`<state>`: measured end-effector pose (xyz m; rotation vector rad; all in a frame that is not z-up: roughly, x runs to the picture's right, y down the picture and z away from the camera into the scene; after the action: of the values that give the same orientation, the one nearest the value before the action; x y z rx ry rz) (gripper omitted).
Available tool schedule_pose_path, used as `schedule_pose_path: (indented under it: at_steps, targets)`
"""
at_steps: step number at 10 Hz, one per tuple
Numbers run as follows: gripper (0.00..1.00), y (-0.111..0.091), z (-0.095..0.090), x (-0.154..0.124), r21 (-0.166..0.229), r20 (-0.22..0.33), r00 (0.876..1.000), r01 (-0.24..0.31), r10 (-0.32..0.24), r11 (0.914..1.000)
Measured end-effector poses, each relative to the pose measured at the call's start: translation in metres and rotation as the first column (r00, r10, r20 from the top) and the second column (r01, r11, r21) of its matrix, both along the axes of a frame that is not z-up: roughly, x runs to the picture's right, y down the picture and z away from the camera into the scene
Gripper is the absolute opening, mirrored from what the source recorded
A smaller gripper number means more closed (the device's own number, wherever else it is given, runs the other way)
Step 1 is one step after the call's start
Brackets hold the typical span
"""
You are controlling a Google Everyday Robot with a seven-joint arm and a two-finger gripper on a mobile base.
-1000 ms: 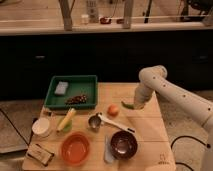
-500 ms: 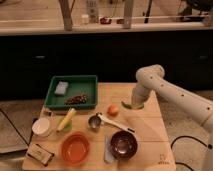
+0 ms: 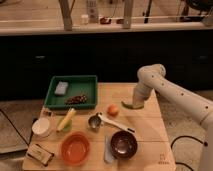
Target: Place pepper in purple bowl
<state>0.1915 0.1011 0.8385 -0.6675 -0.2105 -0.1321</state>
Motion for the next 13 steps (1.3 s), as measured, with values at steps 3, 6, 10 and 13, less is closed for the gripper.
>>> schedule_pose_path:
  at_steps: [3,6,10,13]
  targets:
    - [0.80,-0.001,0.010,-0.002,-0.006,-0.004,1.000,0.000,0.000,1.0000]
    - [0.80,0.003,0.018,0.000,-0.018,-0.010,1.000,-0.006,0.005,0.9998]
    - [0.80,0.013,0.037,0.004,-0.038,-0.010,0.999,-0.035,0.035,0.9987]
    - [0.80,0.021,0.054,0.008,-0.052,-0.003,0.998,-0.061,0.061,0.9968]
